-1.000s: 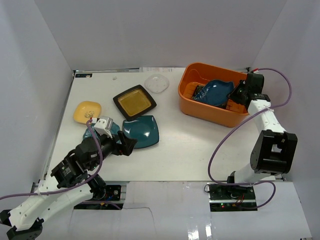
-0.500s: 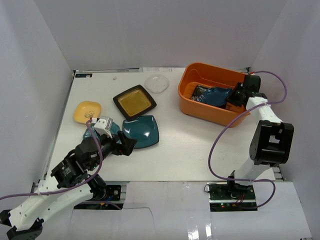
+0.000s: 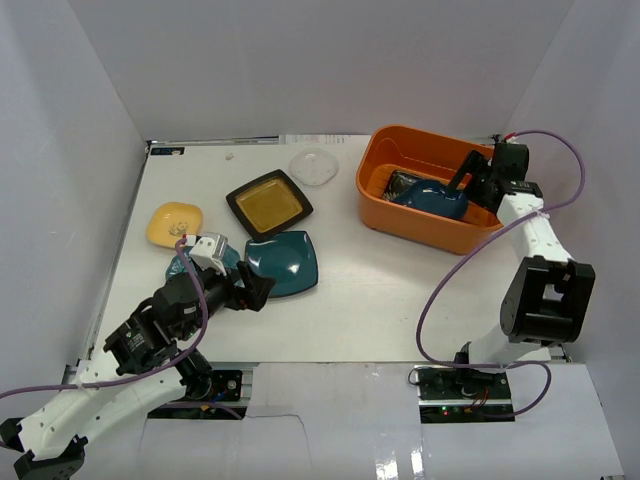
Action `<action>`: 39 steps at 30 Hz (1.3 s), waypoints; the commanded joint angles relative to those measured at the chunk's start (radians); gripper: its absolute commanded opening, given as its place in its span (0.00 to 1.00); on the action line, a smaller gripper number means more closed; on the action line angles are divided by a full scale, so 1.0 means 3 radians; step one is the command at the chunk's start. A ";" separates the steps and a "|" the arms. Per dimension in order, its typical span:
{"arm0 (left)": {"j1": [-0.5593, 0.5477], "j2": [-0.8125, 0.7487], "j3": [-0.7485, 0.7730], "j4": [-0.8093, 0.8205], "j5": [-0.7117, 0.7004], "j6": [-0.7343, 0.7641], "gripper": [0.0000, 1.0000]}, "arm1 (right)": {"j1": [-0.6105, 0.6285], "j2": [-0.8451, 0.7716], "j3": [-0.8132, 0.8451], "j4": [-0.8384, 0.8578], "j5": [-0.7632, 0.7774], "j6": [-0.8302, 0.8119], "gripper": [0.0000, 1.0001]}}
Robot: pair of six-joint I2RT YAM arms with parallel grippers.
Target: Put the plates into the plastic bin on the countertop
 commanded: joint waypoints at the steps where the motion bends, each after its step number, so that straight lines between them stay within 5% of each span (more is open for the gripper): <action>1: 0.0007 0.0021 -0.0001 0.0027 -0.0057 0.0006 0.98 | 0.0065 -0.0542 0.0100 0.0067 -0.0008 -0.0124 0.96; 7: 0.0007 0.0108 0.0009 0.0027 -0.0108 0.0026 0.98 | 0.0835 -0.1401 -0.0605 0.0481 -0.0321 -0.0017 0.89; 11: 0.0007 0.0190 0.0045 0.0022 -0.0189 0.0052 0.98 | 0.1603 -0.1720 -0.1422 0.1139 -0.0454 0.0559 0.62; 12: 0.0007 0.0220 0.0070 0.0027 -0.0225 0.0072 0.98 | 0.1731 -0.1710 -0.1612 0.1577 -0.0540 0.0678 0.39; 14: 0.0007 0.0256 0.0096 0.0027 -0.0256 0.0093 0.98 | 0.2079 -0.1618 -0.2026 0.1907 -0.0556 0.0882 0.33; 17: 0.0007 0.0338 0.0147 0.0042 -0.0328 0.0113 0.98 | 0.2412 -0.1312 -0.2323 0.2459 -0.0470 0.1174 0.33; 22: 0.0007 0.0476 0.0061 0.0124 -0.0384 0.0149 0.98 | 0.2764 -0.0714 -0.2564 0.3307 -0.0153 0.1838 0.62; 32: 0.0012 0.0446 0.0040 0.0119 -0.0399 0.0129 0.98 | 0.3016 0.0550 -0.2432 0.4545 -0.0203 0.2789 0.55; 39: 0.0017 0.0400 0.0035 0.0124 -0.0415 0.0134 0.98 | 0.3041 0.1040 -0.2227 0.4674 -0.0198 0.2985 0.52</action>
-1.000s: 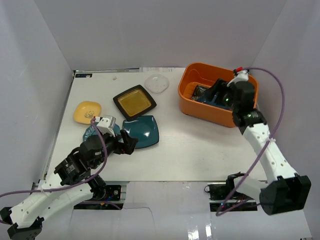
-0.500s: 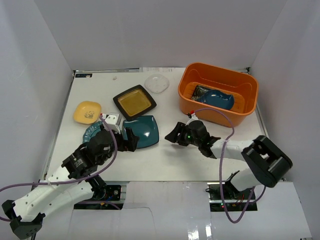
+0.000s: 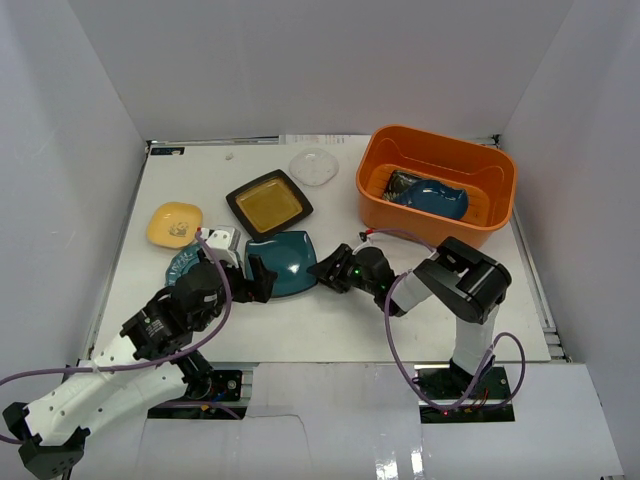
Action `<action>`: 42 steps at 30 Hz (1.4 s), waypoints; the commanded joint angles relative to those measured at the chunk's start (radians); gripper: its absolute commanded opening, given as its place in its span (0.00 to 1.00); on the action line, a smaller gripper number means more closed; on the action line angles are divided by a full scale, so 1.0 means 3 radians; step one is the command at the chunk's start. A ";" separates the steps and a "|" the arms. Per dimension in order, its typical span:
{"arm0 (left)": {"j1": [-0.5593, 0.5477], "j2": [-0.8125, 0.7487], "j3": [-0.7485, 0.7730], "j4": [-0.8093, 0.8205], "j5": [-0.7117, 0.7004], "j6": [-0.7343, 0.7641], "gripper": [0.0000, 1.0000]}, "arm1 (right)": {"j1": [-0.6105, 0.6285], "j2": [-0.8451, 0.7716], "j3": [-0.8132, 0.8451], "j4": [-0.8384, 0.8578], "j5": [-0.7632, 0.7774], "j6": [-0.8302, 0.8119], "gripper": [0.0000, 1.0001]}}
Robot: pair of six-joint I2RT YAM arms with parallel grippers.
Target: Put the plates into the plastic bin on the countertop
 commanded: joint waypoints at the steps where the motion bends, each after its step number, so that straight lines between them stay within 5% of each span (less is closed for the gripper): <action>1: 0.0010 -0.0033 0.0022 0.0066 -0.0074 0.0022 0.98 | 0.0029 0.0185 0.0189 0.0228 0.0081 0.0173 0.51; 4: 0.0010 -0.0043 0.0022 0.0066 -0.0079 0.0022 0.98 | 0.0039 0.0257 0.0205 0.0228 0.0133 0.0219 0.43; 7: 0.0010 -0.0053 0.0022 0.0066 -0.0089 0.0022 0.98 | 0.0039 0.0288 0.0164 0.0334 0.0112 0.0286 0.30; 8: 0.0010 -0.0053 0.0027 0.0061 -0.0089 0.0022 0.98 | 0.0039 0.0293 0.0113 0.0365 0.0102 0.0291 0.18; 11: 0.0010 -0.0053 0.0022 0.0066 -0.0094 0.0022 0.98 | 0.0039 0.0141 -0.0101 0.0437 0.0127 0.0312 0.08; 16: 0.0015 -0.0063 0.0027 0.0071 -0.0089 0.0022 0.98 | 0.0034 -0.0468 -0.0674 0.0249 0.0153 0.0133 0.08; 23: 0.0020 -0.0058 0.0037 0.0081 -0.0033 0.0032 0.98 | 0.0034 -0.2301 -0.1028 -0.0977 0.0327 -0.0378 0.08; 30: 0.0050 0.0029 0.0048 0.0081 -0.0013 0.0027 0.98 | -0.0215 -0.3347 -0.0048 -0.2195 0.0292 -0.1063 0.08; 34: 0.0045 0.0003 0.0037 0.0086 -0.0013 0.0027 0.98 | -0.0670 -0.3287 0.0669 -0.2461 0.0078 -0.1334 0.08; 42: 0.0051 -0.0033 0.0027 0.0086 0.0003 0.0032 0.98 | -0.2220 -0.2679 0.1646 -0.2620 -0.0419 -0.1407 0.08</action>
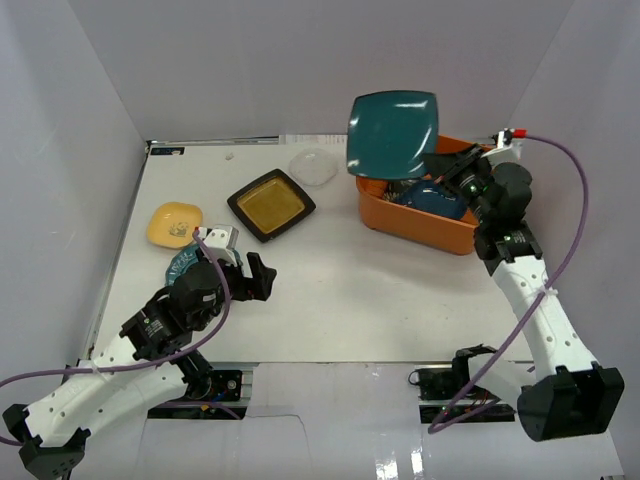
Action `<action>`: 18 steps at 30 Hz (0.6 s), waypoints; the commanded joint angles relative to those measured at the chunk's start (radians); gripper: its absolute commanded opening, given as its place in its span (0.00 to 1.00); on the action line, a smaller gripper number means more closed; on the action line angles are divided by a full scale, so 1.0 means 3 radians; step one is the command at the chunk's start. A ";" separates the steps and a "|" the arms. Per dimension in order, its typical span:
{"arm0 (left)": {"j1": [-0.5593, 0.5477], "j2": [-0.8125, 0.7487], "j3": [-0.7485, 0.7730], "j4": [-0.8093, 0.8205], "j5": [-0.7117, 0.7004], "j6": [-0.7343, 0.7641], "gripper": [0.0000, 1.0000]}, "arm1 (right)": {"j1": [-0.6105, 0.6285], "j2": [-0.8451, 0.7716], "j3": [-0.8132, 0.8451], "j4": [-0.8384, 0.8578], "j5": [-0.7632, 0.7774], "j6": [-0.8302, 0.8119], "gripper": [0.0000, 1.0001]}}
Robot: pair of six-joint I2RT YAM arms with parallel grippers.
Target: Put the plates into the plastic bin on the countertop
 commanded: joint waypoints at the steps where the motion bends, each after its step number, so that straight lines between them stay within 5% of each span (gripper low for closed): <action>1: 0.0015 -0.0020 0.0027 0.0034 0.0040 0.0028 0.98 | -0.0462 0.0264 0.0302 0.0259 -0.0279 0.0004 0.08; 8: 0.0020 -0.0056 0.0017 0.0054 0.0081 0.0038 0.98 | -0.1162 0.0638 0.0359 0.0248 -0.0398 0.0040 0.08; 18: 0.0035 -0.0010 0.0022 0.0054 0.0076 0.0023 0.98 | -0.1383 0.1032 0.0134 0.0253 -0.0444 -0.0052 0.08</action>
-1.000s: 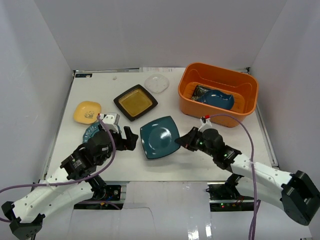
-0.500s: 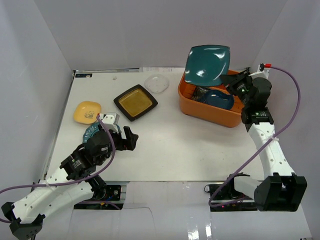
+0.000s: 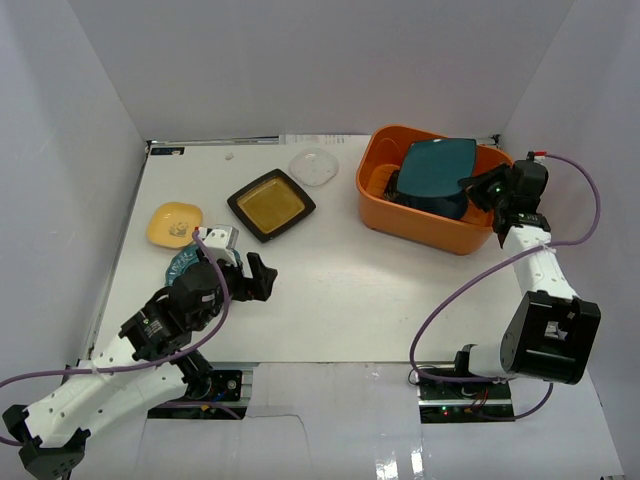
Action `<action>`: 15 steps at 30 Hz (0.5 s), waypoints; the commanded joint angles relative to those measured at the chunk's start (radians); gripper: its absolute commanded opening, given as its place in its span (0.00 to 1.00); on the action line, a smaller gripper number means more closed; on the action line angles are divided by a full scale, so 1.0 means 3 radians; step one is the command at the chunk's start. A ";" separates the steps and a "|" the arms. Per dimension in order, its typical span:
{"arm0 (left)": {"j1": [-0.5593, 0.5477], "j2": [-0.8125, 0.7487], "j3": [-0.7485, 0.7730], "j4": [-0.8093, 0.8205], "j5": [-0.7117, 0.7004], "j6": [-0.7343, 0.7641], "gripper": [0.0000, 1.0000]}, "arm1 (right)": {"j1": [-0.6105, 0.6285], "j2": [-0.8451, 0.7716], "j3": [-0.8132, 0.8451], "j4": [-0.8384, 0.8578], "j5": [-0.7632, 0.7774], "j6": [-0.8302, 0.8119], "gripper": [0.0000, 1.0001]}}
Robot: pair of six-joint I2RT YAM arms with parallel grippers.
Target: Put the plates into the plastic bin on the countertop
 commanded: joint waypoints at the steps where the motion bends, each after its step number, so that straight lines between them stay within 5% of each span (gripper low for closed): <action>1: 0.0025 0.0017 0.0022 0.0032 0.0012 0.0009 0.98 | -0.0024 0.0031 -0.0002 0.0636 -0.0212 0.0015 0.08; 12: 0.0035 0.0338 0.0211 0.0103 0.0002 -0.0129 0.98 | -0.0024 0.0247 -0.0365 0.0764 -0.0192 -0.0138 0.08; 15: 0.0035 0.0589 0.0384 0.0210 -0.0024 -0.0109 0.98 | -0.0024 0.0231 -0.0396 0.0672 -0.0156 -0.0271 0.23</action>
